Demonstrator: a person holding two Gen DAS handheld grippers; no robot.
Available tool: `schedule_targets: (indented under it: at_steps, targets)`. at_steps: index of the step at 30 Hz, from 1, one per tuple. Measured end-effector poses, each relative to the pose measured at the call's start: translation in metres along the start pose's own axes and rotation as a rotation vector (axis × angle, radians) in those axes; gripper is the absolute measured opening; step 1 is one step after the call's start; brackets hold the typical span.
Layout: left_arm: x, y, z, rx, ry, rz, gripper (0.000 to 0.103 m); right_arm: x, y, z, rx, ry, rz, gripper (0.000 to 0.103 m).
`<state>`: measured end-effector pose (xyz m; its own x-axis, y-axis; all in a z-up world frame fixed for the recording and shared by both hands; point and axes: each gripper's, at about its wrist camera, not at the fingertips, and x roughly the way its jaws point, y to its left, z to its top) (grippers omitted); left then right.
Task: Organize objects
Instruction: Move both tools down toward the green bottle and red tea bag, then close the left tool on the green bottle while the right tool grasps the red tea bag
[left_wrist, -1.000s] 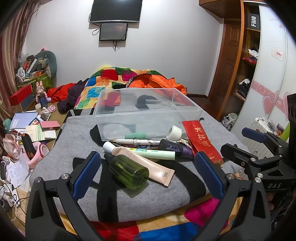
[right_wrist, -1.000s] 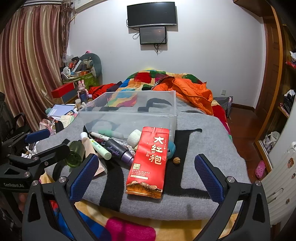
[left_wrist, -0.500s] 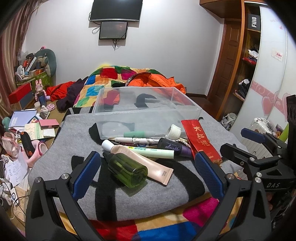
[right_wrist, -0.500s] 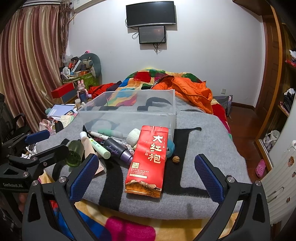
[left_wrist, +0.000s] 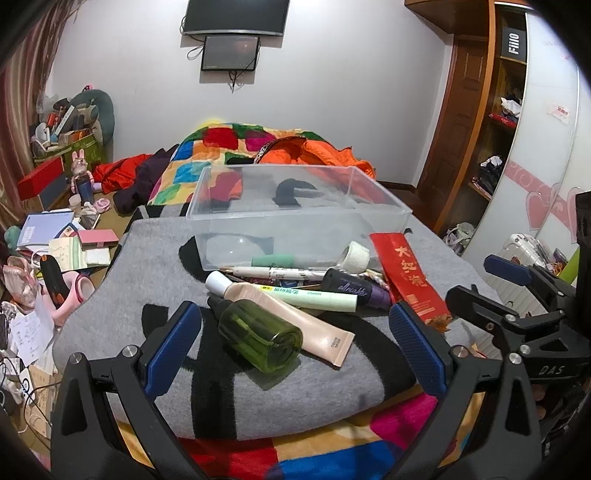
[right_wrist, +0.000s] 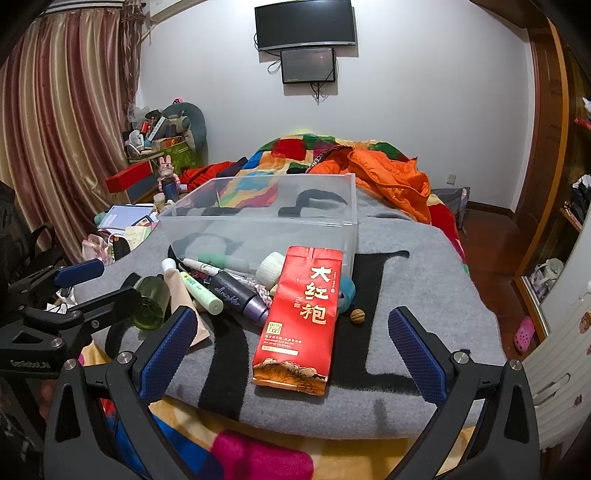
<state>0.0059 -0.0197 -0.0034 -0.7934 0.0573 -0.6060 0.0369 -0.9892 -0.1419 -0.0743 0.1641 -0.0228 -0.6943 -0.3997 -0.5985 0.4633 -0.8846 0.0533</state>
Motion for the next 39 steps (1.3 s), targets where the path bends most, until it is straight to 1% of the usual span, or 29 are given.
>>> schedule_targets:
  at_steps: [7, 13, 16, 18, 22, 23, 24, 25, 26, 28, 30, 32, 33, 34, 35, 37, 39]
  targets:
    - [0.024, 0.016, -0.005, -0.051, 0.061, 0.024, 0.103, 0.019, -0.006, -0.01, 0.01, 0.055, -0.007, 0.103]
    - [0.052, 0.024, -0.01, -0.077, 0.115, 0.071, 0.103, 0.039, -0.018, -0.016, 0.066, 0.105, 0.008, 0.103]
    - [0.062, 0.027, -0.013, -0.088, 0.125, 0.088, 0.103, 0.048, -0.021, -0.019, 0.089, 0.124, 0.021, 0.103]
    - [0.066, 0.029, -0.015, -0.098, 0.126, 0.086, 0.103, 0.053, -0.021, -0.022, 0.092, 0.135, 0.021, 0.103]
    - [0.067, 0.03, -0.018, -0.1, 0.108, 0.107, 0.103, 0.06, -0.019, -0.026, 0.1, 0.148, 0.024, 0.102]
    - [0.067, 0.031, -0.018, -0.1, 0.101, 0.113, 0.1, 0.061, -0.019, -0.027, 0.104, 0.149, 0.027, 0.101]
    - [0.066, 0.031, -0.018, -0.1, 0.096, 0.113, 0.096, 0.061, -0.019, -0.029, 0.106, 0.149, 0.027, 0.098]
    - [0.065, 0.031, -0.018, -0.1, 0.095, 0.114, 0.087, 0.062, -0.019, -0.03, 0.107, 0.149, 0.027, 0.094]
    - [0.066, 0.032, -0.018, -0.098, 0.1, 0.112, 0.083, 0.063, -0.018, -0.03, 0.107, 0.151, 0.028, 0.092]
    - [0.068, 0.033, -0.018, -0.104, 0.105, 0.1, 0.082, 0.064, -0.017, -0.031, 0.11, 0.154, 0.028, 0.084]
    - [0.068, 0.034, -0.019, -0.11, 0.1, 0.095, 0.078, 0.065, -0.017, -0.032, 0.113, 0.158, 0.026, 0.079]
    - [0.066, 0.032, -0.02, -0.1, 0.095, 0.099, 0.07, 0.065, -0.017, -0.032, 0.113, 0.159, 0.026, 0.075]
    - [0.065, 0.03, -0.021, -0.092, 0.097, 0.101, 0.068, 0.065, -0.017, -0.032, 0.111, 0.159, 0.024, 0.072]
    - [0.063, 0.029, -0.021, -0.085, 0.096, 0.101, 0.065, 0.065, -0.016, -0.032, 0.106, 0.159, 0.022, 0.066]
    - [0.062, 0.028, -0.022, -0.081, 0.094, 0.104, 0.062, 0.065, -0.016, -0.032, 0.102, 0.159, 0.022, 0.064]
    - [0.059, 0.027, -0.023, -0.069, 0.089, 0.116, 0.061, 0.065, -0.015, -0.033, 0.097, 0.16, 0.021, 0.054]
    - [0.057, 0.027, -0.025, -0.064, 0.086, 0.121, 0.061, 0.062, -0.015, -0.034, 0.096, 0.152, 0.022, 0.054]
